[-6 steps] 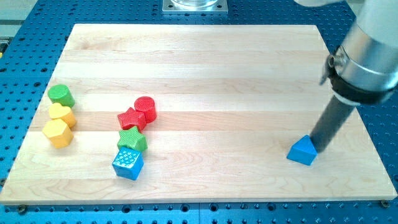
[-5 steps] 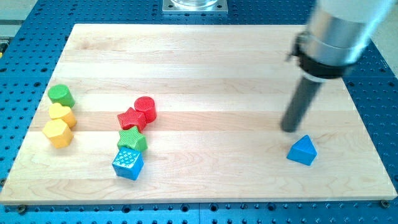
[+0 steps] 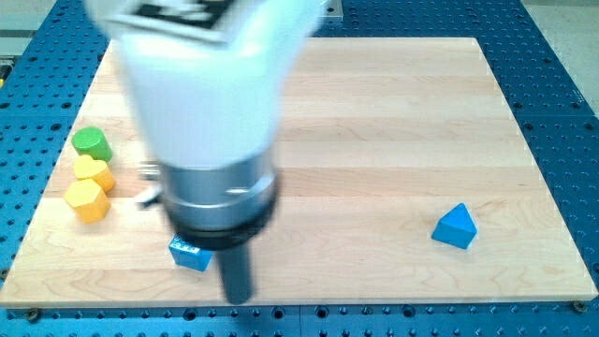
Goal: Push the blue cube to the blue triangle
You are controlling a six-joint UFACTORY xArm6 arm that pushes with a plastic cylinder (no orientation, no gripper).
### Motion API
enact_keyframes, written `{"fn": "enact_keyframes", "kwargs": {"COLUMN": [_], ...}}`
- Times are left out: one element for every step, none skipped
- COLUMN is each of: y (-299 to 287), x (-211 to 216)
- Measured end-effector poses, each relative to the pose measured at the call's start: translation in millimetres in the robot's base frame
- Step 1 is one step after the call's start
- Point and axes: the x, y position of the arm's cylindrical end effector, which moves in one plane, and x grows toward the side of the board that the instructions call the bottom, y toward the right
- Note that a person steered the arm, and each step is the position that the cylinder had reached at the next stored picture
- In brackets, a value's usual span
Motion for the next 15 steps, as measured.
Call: {"fn": "enact_keyframes", "kwargs": {"y": [-45.4, -3.6, -73.2, -16.0, 117.4, 79.0, 66.5, 174.3, 221.3, 160.8, 37.3, -99.3, -108.5, -103.3, -43.6], "x": [-13.5, -56.1, -69.7, -100.5, -106.5, -105.9, -85.3, -81.1, -81.1, -75.9, -52.8, -61.1, -127.6, -157.9, -153.1]}}
